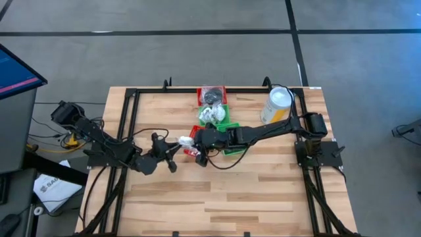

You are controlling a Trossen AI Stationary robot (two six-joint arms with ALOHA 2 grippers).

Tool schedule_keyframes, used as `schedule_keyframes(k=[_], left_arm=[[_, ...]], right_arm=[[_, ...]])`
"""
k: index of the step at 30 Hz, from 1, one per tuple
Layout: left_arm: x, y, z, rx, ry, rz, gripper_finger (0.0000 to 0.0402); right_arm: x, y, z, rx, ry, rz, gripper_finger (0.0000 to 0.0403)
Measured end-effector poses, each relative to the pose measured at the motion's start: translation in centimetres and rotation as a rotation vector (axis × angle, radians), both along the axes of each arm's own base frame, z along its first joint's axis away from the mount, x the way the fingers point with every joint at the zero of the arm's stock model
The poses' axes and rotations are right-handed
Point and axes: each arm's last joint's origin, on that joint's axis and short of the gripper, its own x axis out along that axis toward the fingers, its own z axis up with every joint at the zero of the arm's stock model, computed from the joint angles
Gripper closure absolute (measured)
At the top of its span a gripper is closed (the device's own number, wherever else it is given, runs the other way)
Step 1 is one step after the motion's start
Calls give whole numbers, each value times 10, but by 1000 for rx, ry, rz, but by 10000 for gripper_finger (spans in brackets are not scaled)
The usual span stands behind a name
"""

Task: Pick & Place Travel size toiletries
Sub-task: Put the white cotton pack into the top green bin

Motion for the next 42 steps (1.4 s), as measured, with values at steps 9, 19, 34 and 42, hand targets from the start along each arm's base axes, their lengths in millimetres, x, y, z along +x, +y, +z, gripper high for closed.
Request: schedule_keyframes(k=[9,19,34,42], left_arm=[[-1,1,2,67,22,19,294],[-3,-4,2,41,7,-8,284],[-5,-12,3,-56,-36,-68,302],[-5,-12,3,-59,-41,-68,302]], right_arm=[[-7,-13,4,-17,54,-26,401],[-32,-40,33,-114,124,-169,402],[-83,-76,43,-99,399,-468,403],[-88,-93,37,-48,434,-581,403]])
